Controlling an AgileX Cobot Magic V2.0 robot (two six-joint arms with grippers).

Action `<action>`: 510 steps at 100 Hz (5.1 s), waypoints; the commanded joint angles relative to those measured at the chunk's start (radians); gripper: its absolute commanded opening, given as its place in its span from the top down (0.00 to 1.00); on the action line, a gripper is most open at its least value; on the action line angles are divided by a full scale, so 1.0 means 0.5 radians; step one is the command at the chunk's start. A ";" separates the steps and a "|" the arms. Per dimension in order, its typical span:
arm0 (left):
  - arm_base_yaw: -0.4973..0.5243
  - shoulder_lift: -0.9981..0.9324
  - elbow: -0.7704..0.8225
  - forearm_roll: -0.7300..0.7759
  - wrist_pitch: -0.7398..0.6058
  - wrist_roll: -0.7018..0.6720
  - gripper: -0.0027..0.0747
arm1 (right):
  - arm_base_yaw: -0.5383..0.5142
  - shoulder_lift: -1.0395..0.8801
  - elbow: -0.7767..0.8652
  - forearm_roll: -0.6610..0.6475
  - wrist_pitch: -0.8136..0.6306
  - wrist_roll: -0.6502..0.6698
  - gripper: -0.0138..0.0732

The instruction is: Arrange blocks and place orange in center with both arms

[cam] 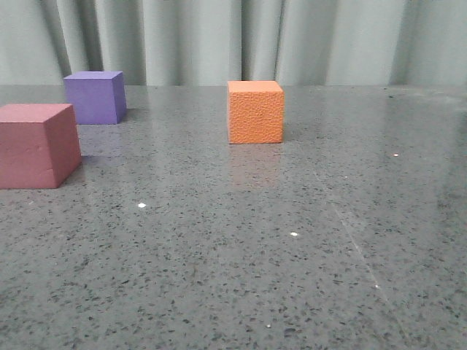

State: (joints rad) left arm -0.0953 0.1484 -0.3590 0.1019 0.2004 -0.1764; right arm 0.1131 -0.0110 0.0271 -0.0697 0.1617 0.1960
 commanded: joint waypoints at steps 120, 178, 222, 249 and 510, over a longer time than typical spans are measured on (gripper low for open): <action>-0.018 1.031 -1.067 -0.138 0.674 -0.007 0.72 | -0.010 -0.049 -0.026 -0.002 -0.173 -0.018 0.92; -0.061 1.053 -1.092 -0.472 0.701 0.235 0.11 | -0.010 -0.049 -0.026 -0.002 -0.173 -0.018 0.92; -0.611 1.660 -1.396 -0.787 0.334 0.394 0.11 | -0.010 -0.049 -0.026 -0.002 -0.173 -0.018 0.92; -0.948 2.357 -1.822 -0.770 0.205 0.278 0.11 | -0.010 -0.049 -0.026 -0.002 -0.173 -0.018 0.92; -1.173 3.113 -2.666 0.665 0.882 -0.983 0.86 | -0.010 -0.047 -0.026 -0.002 -0.173 -0.018 0.92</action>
State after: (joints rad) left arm -0.7039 1.7881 -1.6620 0.4210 0.6410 -0.6971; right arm 0.1131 -0.0110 0.0271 -0.0697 0.1610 0.1960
